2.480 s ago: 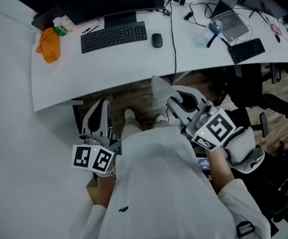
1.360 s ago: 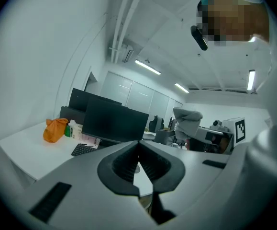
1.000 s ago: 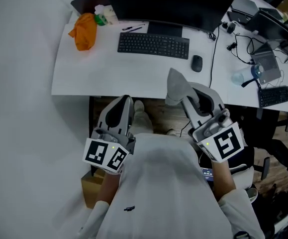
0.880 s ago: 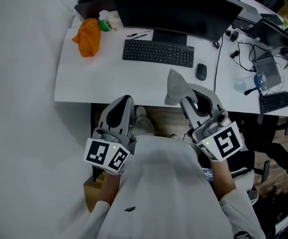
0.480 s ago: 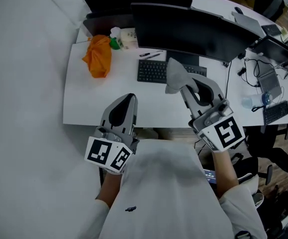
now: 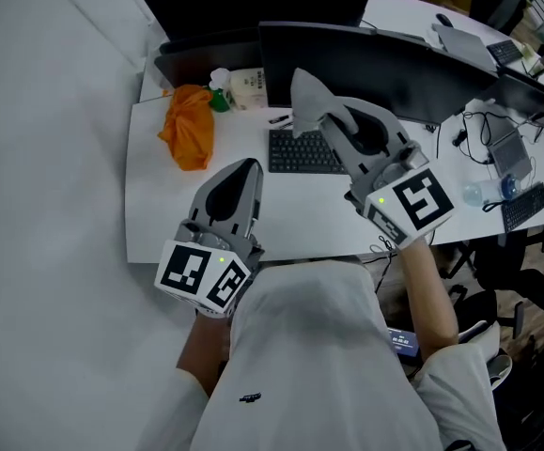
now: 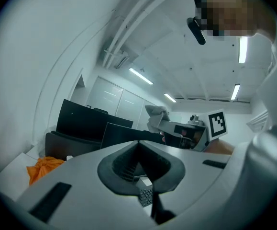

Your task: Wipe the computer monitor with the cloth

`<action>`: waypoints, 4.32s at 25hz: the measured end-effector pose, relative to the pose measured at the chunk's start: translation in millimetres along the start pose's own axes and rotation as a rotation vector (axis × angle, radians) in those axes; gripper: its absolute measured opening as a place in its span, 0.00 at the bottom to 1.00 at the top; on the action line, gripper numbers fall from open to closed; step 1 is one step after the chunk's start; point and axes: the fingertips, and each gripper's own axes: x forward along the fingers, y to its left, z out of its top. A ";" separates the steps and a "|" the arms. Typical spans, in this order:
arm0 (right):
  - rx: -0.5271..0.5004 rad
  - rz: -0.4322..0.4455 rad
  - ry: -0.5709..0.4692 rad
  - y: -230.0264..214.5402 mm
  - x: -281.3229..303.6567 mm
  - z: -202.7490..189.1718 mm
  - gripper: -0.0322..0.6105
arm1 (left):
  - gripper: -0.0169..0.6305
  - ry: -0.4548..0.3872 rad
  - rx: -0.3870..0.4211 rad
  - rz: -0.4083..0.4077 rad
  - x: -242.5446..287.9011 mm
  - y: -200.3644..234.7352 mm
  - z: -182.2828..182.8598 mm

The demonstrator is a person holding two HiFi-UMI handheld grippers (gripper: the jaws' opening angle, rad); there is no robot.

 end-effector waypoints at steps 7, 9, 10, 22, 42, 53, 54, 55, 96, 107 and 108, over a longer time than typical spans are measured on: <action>-0.118 -0.048 0.042 -33.2 38.8 22.8 0.09 | 0.05 0.014 0.041 -0.009 28.8 17.6 12.4; -0.166 -0.069 0.061 -48.0 52.7 27.7 0.10 | 0.05 0.021 0.052 -0.018 38.2 21.2 17.3; -0.191 -0.080 0.077 -56.3 59.8 29.8 0.09 | 0.05 0.025 0.057 -0.023 43.0 22.6 19.7; -0.437 -0.021 0.444 -112.1 157.9 -11.7 0.09 | 0.05 0.059 0.040 -0.028 74.1 52.5 21.1; -0.252 0.076 0.676 -124.4 173.5 -60.3 0.10 | 0.05 0.082 -0.006 -0.042 89.3 55.0 4.0; -0.251 0.038 0.790 -167.2 112.0 -65.5 0.10 | 0.05 0.088 0.002 -0.080 111.2 14.6 0.6; -0.250 0.035 0.806 -172.5 105.1 -65.9 0.10 | 0.05 0.089 0.002 -0.087 114.4 9.5 -0.2; -0.249 0.029 0.819 -177.8 98.3 -66.0 0.10 | 0.05 0.091 0.001 -0.094 117.6 4.4 -1.0; -0.096 -0.371 0.932 -383.5 -190.5 -108.6 0.09 | 0.05 0.193 0.071 -0.267 205.7 -156.1 -45.2; 0.008 -0.452 0.835 -415.1 -240.8 -131.0 0.09 | 0.05 0.265 0.070 -0.269 217.4 -172.6 -74.2; 0.008 -0.452 0.834 -416.0 -242.9 -137.0 0.09 | 0.05 0.273 0.068 -0.267 217.7 -173.2 -77.1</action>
